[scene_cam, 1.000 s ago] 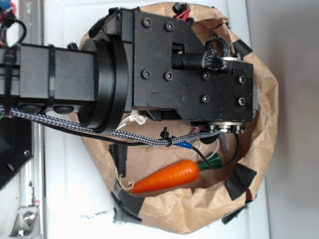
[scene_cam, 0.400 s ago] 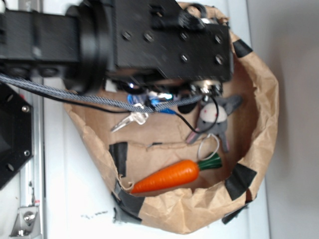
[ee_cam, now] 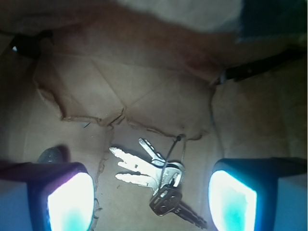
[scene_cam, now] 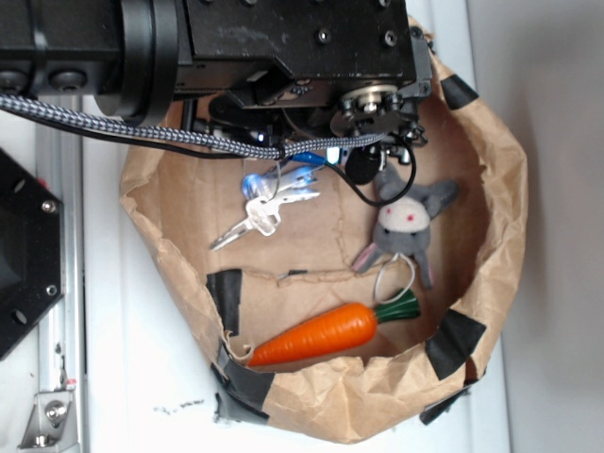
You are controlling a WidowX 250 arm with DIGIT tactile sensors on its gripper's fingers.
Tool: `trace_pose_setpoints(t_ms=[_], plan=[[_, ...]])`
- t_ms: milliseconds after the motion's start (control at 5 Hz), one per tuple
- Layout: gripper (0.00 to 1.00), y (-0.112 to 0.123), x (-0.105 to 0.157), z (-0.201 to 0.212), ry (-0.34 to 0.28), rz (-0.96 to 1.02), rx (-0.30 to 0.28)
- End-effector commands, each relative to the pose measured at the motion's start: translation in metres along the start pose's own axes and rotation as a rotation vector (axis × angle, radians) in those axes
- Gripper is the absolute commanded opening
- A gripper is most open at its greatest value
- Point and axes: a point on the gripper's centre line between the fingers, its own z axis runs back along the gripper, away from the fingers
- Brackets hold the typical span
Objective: Grab the silver keys.
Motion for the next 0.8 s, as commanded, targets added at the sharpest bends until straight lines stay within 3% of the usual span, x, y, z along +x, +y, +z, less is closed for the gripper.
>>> trace_pose_setpoints(t_ms=[0, 600], plan=[[1.00, 0.010, 0.006, -0.001, -0.038, 0.050, -0.004], [1.00, 0.013, 0.002, -0.012, -0.054, 0.040, 0.017]])
